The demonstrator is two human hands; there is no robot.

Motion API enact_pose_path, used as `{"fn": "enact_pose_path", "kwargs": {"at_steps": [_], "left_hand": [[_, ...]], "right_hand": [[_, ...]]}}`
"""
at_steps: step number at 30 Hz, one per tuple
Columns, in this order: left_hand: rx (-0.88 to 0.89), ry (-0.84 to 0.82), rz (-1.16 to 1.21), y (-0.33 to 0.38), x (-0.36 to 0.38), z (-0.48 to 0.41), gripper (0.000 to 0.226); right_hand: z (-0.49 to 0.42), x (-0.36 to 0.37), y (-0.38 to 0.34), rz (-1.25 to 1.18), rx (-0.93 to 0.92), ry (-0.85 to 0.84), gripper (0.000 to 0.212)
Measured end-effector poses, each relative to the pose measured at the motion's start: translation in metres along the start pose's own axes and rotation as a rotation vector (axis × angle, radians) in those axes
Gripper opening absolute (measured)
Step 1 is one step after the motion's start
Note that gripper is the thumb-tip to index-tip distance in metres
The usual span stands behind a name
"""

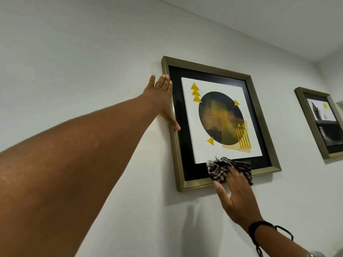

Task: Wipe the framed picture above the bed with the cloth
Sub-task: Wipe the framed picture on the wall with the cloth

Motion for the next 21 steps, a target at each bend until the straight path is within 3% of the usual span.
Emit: {"fn": "enact_pose_path", "kwargs": {"at_steps": [7,10,15,21], "left_hand": [[0.085,0.069,0.022,0.008,0.009,0.013,0.144],[0.144,0.089,0.001,0.022,0.019,0.027,0.143],[0.174,0.095,0.069,0.026,0.027,0.032,0.139],[0.2,0.065,0.129,0.026,0.03,0.032,0.127]], "right_hand": [[0.006,0.009,-0.035,-0.019,0.249,0.139,0.074],[0.018,0.013,-0.079,-0.03,0.163,0.149,0.068],[0.033,0.021,-0.128,-0.129,0.034,0.087,0.08],[0.024,0.012,-0.131,-0.257,0.012,0.092,0.061]]}}
Point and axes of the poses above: each hand's wrist, its own z-axis away from the middle knuckle, its own x-axis out of the palm, y = z × x, the point moved 8 cm from there along -z, towards the middle knuckle, and after that the axes turned 15 degrees about y, right-handed, at the moved point
